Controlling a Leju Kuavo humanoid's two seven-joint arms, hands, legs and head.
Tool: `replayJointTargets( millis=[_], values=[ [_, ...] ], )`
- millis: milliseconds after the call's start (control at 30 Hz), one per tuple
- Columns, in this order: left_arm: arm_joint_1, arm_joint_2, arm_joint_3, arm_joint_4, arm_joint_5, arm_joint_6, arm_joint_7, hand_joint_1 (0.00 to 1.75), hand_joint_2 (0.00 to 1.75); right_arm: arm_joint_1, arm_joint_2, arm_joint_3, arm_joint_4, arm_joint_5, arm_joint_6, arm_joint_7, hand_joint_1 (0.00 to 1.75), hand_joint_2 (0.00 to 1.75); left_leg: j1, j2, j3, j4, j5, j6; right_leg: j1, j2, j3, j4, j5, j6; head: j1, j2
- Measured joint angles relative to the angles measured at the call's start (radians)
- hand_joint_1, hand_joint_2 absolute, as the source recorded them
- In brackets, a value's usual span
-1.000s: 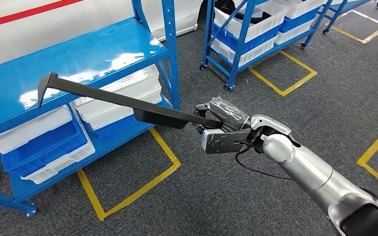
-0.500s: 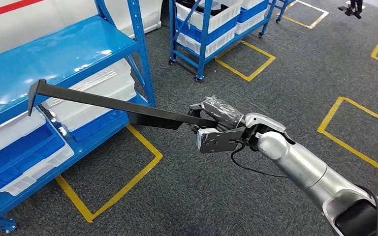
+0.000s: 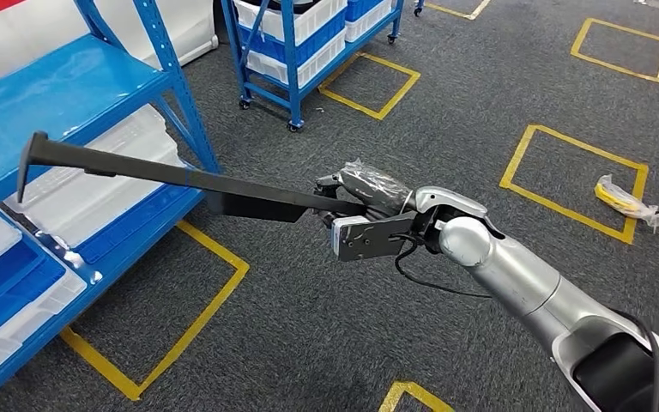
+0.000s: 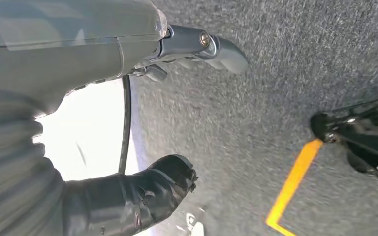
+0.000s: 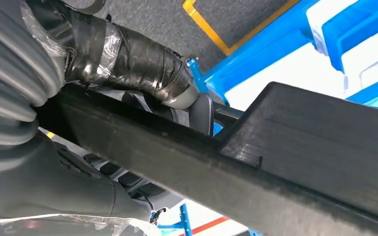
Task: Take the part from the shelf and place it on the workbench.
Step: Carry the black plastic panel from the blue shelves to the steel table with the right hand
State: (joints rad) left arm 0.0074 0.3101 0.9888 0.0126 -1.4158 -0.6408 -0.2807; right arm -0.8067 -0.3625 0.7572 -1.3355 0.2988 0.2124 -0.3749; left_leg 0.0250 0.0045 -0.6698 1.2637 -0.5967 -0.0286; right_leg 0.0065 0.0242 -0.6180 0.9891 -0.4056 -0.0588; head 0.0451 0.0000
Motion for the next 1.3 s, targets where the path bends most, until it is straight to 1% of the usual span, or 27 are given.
replayJointTargets(
  millis=[67,133,200,267,300,333,400,433,467,500,533,600,667,700,767,800,867,900,933,967,1000,1033,1067,1133,1200,1267,1300],
  values=[
    [-0.012,0.009,0.000,0.000,-0.047,-0.002,-0.013,0.00,1.75,-0.011,0.019,0.011,0.005,0.017,-0.002,0.012,1.75,1.75,0.006,-0.012,0.073,-0.095,0.051,-0.008,-0.006,0.023,-0.031,0.021,0.010,0.009,0.000,0.000],
    [-0.030,0.022,-0.001,0.000,-0.101,-0.004,-0.025,0.00,1.75,-0.027,0.047,0.023,0.008,0.040,-0.006,0.029,1.75,1.75,0.013,-0.059,0.149,-0.214,0.070,-0.009,-0.009,0.045,-0.062,0.045,0.020,0.021,0.000,0.000],
    [-0.049,0.035,-0.007,0.000,-0.134,-0.007,-0.033,0.00,1.75,-0.044,0.083,0.040,0.009,0.062,-0.013,0.048,1.75,1.75,0.012,-0.085,0.166,-0.250,0.063,-0.003,-0.009,0.066,-0.082,0.057,0.035,0.033,0.000,0.000],
    [-0.066,0.045,-0.019,-0.001,-0.147,-0.009,-0.036,0.00,1.75,-0.057,0.117,0.067,0.009,0.084,-0.022,0.073,1.75,1.75,0.011,-0.062,0.155,-0.249,0.077,0.009,-0.009,0.084,-0.092,0.057,0.052,0.042,0.001,0.000],
    [-0.073,0.049,-0.026,-0.001,-0.150,-0.009,-0.038,0.00,1.75,-0.062,0.132,0.082,0.009,0.092,-0.026,0.086,1.75,1.75,0.011,-0.048,0.149,-0.250,0.086,0.016,-0.008,0.072,-0.099,0.065,0.042,0.046,0.002,0.000],
    [-0.078,0.052,-0.033,-0.001,-0.152,-0.007,-0.041,0.00,1.75,-0.067,0.143,0.095,0.008,0.097,-0.029,0.095,1.75,1.75,0.011,-0.032,0.141,-0.253,0.096,0.025,-0.008,0.051,-0.110,0.091,0.012,0.050,0.002,0.000],
    [-0.080,0.060,-0.043,-0.001,-0.153,0.000,-0.052,0.00,1.75,-0.077,0.159,0.117,0.006,0.106,-0.034,0.106,1.75,1.75,0.007,-0.002,0.118,-0.254,0.117,0.038,-0.010,-0.001,-0.140,0.202,-0.090,0.056,0.003,0.000],
    [-0.077,0.063,-0.046,-0.001,-0.154,0.004,-0.057,0.00,1.75,-0.082,0.163,0.125,0.006,0.111,-0.038,0.108,1.75,1.75,0.004,0.012,0.106,-0.253,0.127,0.041,-0.013,-0.013,-0.154,0.270,-0.133,0.059,0.002,0.000],
    [-0.072,0.067,-0.048,-0.001,-0.154,0.007,-0.063,0.00,1.75,-0.086,0.164,0.132,0.006,0.117,-0.043,0.110,1.75,1.75,0.002,0.027,0.093,-0.252,0.136,0.041,-0.016,-0.017,-0.159,0.324,-0.154,0.062,0.002,0.000],
    [-0.067,0.070,-0.049,-0.001,-0.154,0.010,-0.067,0.00,1.75,-0.088,0.164,0.136,0.006,0.122,-0.047,0.111,1.75,1.75,0.000,0.041,0.080,-0.251,0.144,0.041,-0.019,-0.019,-0.151,0.349,-0.152,0.063,0.002,0.000],
    [-0.060,0.073,-0.050,-0.001,-0.153,0.013,-0.069,0.00,1.75,-0.089,0.162,0.139,0.006,0.126,-0.051,0.111,1.75,1.75,0.000,0.055,0.068,-0.249,0.152,0.039,-0.020,-0.022,-0.127,0.342,-0.134,0.063,0.002,0.000],
    [-0.048,0.078,-0.050,-0.001,-0.148,0.018,-0.072,0.00,1.75,-0.094,0.156,0.141,0.007,0.130,-0.054,0.112,1.75,1.75,-0.002,0.079,0.047,-0.247,0.167,0.035,-0.018,-0.045,-0.029,0.232,-0.100,0.058,0.002,0.000],
    [-0.035,0.080,-0.049,-0.001,-0.135,0.014,-0.073,0.00,1.75,-0.102,0.150,0.140,0.008,0.131,-0.060,0.112,1.75,1.75,-0.003,0.100,0.035,-0.246,0.181,0.025,-0.006,-0.078,0.066,0.095,-0.108,0.048,0.002,0.000],
    [-0.029,0.081,-0.045,-0.001,-0.123,0.006,-0.074,0.00,1.75,-0.107,0.143,0.139,0.008,0.130,-0.066,0.111,1.75,1.75,-0.002,0.110,0.033,-0.247,0.188,0.018,0.002,-0.086,0.086,0.057,-0.116,0.043,0.002,0.000],
    [-0.013,0.080,-0.028,-0.001,-0.093,-0.013,-0.074,0.00,1.75,-0.113,0.112,0.134,0.008,0.124,-0.079,0.105,1.75,1.75,0.004,0.125,0.032,-0.249,0.199,0.006,0.011,-0.074,0.085,0.033,-0.109,0.028,0.002,0.000],
    [-0.003,0.080,-0.016,-0.001,-0.076,-0.021,-0.073,0.00,1.75,-0.115,0.091,0.128,0.007,0.119,-0.084,0.101,1.75,1.75,0.008,0.112,0.027,-0.242,0.188,0.001,0.012,-0.066,0.079,0.028,-0.098,0.019,0.002,0.000],
    [0.023,0.078,0.009,-0.001,-0.047,-0.028,-0.066,0.00,1.75,-0.118,0.048,0.111,0.007,0.111,-0.087,0.094,1.75,1.75,0.013,0.056,0.006,-0.181,0.115,-0.004,0.010,-0.052,0.061,0.022,-0.073,-0.002,0.002,0.000],
    [0.038,0.077,0.022,-0.001,-0.033,-0.030,-0.059,0.00,1.75,-0.120,0.029,0.102,0.006,0.108,-0.088,0.092,1.75,1.75,0.011,0.026,-0.010,-0.122,0.062,-0.003,0.012,-0.042,0.048,0.023,-0.061,-0.009,0.002,0.000],
    [0.051,0.077,0.035,0.000,-0.021,-0.031,-0.052,0.00,1.75,-0.120,0.014,0.094,0.006,0.105,-0.088,0.092,1.75,1.75,0.009,0.011,-0.025,-0.056,0.017,-0.002,0.013,-0.030,0.032,0.025,-0.049,-0.014,0.002,0.000],
    [0.060,0.076,0.049,0.000,-0.009,-0.032,-0.046,0.00,1.75,-0.120,0.002,0.088,0.006,0.103,-0.087,0.091,1.75,1.75,0.006,0.004,-0.036,0.002,-0.009,-0.001,0.015,-0.017,0.016,0.028,-0.037,-0.016,0.002,0.000],
    [0.064,0.075,0.061,0.000,-0.001,-0.034,-0.041,0.00,1.75,-0.120,-0.009,0.083,0.006,0.100,-0.087,0.091,1.75,1.75,0.004,0.001,-0.034,0.035,-0.012,0.001,0.017,-0.003,-0.001,0.030,-0.027,-0.016,0.002,0.000],
    [0.066,0.074,0.071,0.000,0.006,-0.036,-0.039,0.00,1.75,-0.120,-0.018,0.080,0.006,0.099,-0.086,0.091,1.75,1.75,0.003,-0.001,-0.017,0.033,0.008,0.005,0.018,0.010,-0.017,0.033,-0.017,-0.015,0.002,0.000],
    [0.067,0.074,0.080,0.000,0.011,-0.039,-0.037,0.00,1.75,-0.120,-0.027,0.077,0.006,0.099,-0.086,0.091,1.75,1.75,0.001,-0.006,0.017,-0.002,0.037,0.011,0.019,0.023,-0.032,0.036,-0.009,-0.014,0.002,0.000],
    [0.071,0.074,0.092,0.000,0.016,-0.042,-0.036,0.00,1.75,-0.120,-0.039,0.072,0.005,0.099,-0.085,0.091,1.75,1.75,-0.002,-0.043,0.113,-0.132,0.072,0.027,0.021,0.047,-0.056,0.044,0.008,-0.010,0.002,0.000],
    [0.074,0.074,0.102,-0.001,0.022,-0.042,-0.030,0.00,1.75,-0.122,-0.046,0.066,0.004,0.100,-0.086,0.091,1.75,1.75,-0.005,-0.072,0.181,-0.239,0.059,0.034,0.020,0.069,-0.071,0.049,0.025,-0.001,0.002,0.000],
    [0.073,0.071,0.111,-0.001,0.028,-0.036,-0.017,0.00,1.75,-0.126,-0.050,0.062,0.004,0.104,-0.086,0.092,1.75,1.75,-0.006,-0.059,0.193,-0.275,0.055,0.036,0.017,0.092,-0.078,0.046,0.044,0.012,0.002,0.000],
    [0.070,0.069,0.115,-0.001,0.031,-0.032,-0.010,0.00,1.75,-0.129,-0.051,0.062,0.006,0.107,-0.086,0.092,1.75,1.75,-0.006,-0.046,0.192,-0.282,0.065,0.039,0.017,0.089,-0.084,0.047,0.046,0.018,0.002,0.000]
  ],
)
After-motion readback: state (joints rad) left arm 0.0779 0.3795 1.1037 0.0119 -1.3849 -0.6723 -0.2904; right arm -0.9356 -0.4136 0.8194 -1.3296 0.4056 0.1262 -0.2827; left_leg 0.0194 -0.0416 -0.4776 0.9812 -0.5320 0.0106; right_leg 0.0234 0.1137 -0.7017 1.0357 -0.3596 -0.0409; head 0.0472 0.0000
